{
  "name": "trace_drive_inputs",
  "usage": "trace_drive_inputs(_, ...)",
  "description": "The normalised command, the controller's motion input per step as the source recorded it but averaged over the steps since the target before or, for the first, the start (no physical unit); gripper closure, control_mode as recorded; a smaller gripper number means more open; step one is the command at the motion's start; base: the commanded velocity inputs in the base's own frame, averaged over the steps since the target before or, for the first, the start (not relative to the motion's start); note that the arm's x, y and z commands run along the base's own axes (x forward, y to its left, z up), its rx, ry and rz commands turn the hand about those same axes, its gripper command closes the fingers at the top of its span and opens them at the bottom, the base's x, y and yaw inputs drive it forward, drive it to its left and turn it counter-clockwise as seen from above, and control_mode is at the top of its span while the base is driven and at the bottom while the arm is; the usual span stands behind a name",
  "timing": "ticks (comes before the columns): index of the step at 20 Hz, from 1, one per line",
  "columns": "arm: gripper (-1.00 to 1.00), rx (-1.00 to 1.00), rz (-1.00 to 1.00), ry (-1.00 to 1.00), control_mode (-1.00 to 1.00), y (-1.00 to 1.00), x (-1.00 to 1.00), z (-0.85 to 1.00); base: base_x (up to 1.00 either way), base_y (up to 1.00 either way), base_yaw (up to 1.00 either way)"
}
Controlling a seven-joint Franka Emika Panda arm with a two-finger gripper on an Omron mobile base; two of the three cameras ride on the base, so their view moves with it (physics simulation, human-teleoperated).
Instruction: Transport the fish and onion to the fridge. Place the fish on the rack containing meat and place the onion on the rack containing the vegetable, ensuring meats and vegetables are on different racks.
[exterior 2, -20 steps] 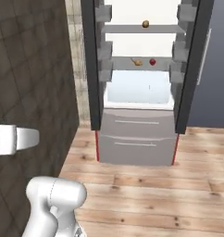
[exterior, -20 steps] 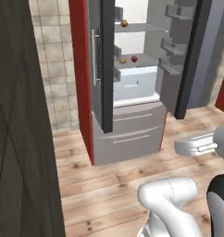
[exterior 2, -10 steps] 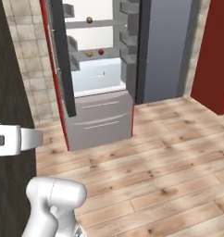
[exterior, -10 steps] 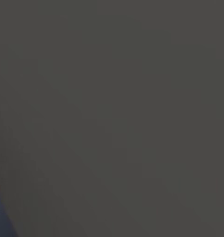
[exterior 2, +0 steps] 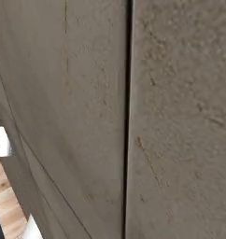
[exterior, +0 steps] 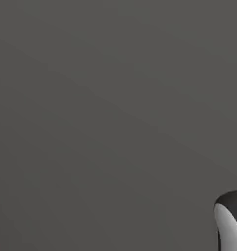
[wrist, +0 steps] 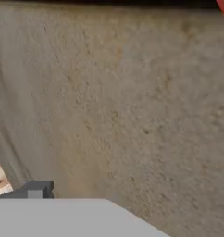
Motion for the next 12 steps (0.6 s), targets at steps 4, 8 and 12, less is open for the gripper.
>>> trace_drive_inputs(4,-1.00,0.00,0.00,0.00,1.00,0.00,0.00,0.00,-0.02,-1.00,-0.57)
trace_drive_inputs(8,-1.00,0.00,0.00,0.00,1.00,0.00,0.00,0.00,-0.11,-1.00,-0.41)
trace_drive_inputs(12,-1.00,0.00,0.00,0.00,1.00,0.00,0.00,0.00,-0.21,-1.00,-0.18)
